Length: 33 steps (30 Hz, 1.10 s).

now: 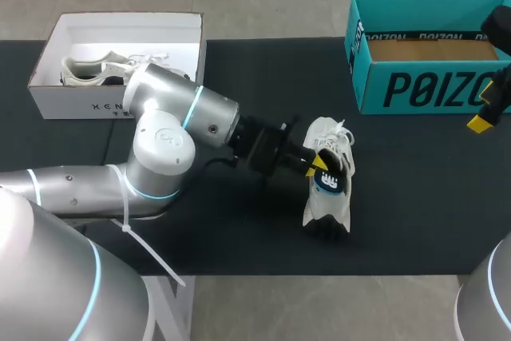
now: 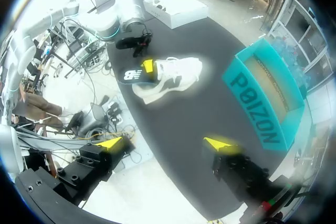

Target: Take the shoe out of the shoebox, open the shoe tongue, remove and reinsert the insole, then place the shoe into the shoebox

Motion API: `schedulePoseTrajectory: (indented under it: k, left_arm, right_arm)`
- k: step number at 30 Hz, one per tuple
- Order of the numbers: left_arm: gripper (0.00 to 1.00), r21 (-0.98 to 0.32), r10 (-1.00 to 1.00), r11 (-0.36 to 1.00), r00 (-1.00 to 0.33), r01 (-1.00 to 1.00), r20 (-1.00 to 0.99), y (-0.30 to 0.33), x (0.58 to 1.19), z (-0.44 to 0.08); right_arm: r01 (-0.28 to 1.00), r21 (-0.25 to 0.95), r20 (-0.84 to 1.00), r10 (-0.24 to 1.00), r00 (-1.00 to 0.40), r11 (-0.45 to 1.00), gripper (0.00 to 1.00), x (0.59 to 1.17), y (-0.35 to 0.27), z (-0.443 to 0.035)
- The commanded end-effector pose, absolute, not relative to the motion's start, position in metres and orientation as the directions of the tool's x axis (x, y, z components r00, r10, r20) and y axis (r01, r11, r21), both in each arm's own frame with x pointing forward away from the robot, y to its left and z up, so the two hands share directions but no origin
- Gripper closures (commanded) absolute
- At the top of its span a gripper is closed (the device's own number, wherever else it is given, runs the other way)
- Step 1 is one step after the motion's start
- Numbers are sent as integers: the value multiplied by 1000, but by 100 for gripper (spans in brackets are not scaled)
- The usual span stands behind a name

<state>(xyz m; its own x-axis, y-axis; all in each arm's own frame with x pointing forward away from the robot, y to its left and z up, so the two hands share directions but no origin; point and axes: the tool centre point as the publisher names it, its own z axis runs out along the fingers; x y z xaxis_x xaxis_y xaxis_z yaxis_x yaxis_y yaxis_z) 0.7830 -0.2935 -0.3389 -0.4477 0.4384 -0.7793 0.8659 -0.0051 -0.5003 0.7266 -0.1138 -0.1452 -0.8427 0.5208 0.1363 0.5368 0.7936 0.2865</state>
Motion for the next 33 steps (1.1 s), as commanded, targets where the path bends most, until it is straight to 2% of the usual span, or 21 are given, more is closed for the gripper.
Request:
schedulePoseTrajectory:
  k: [1,7,12,14,15,18,20,30,32,33]
  left_arm:
    - [100,-511,454,-20,-447,860,-771,-309,790,-351]
    - [100,-546,463,-10,-480,838,-745,-306,777,-365]
    - [100,-541,461,17,-487,841,-742,-294,779,-357]
    - [71,-538,439,38,-498,842,-748,-289,784,-351]
    - [62,-533,434,47,-498,845,-751,-287,786,-348]
    - [44,-526,421,57,-498,849,-758,-284,790,-340]
    - [39,-523,418,58,-497,850,-761,-284,789,-336]
    - [48,-540,429,6,-490,842,-759,-297,766,-336]
    - [55,-544,430,-1,-491,839,-758,-299,765,-336]
    - [65,-546,430,-4,-492,838,-757,-299,765,-336]
  right_arm:
    - [537,283,139,520,-843,795,0,729,-114,-145]
    - [537,283,139,520,-843,795,0,729,-114,-145]
    - [537,283,139,520,-843,795,0,729,-114,-145]
    - [537,283,139,520,-843,795,0,729,-114,-145]
    - [537,283,139,520,-843,795,0,729,-114,-145]
    - [537,283,139,520,-843,795,0,729,-114,-145]
    - [537,283,139,520,-843,795,0,729,-114,-145]
    - [537,283,139,520,-843,795,0,729,-114,-145]
    - [537,283,139,520,-843,795,0,729,-114,-145]
    - [537,283,139,520,-843,795,0,729,-114,-145]
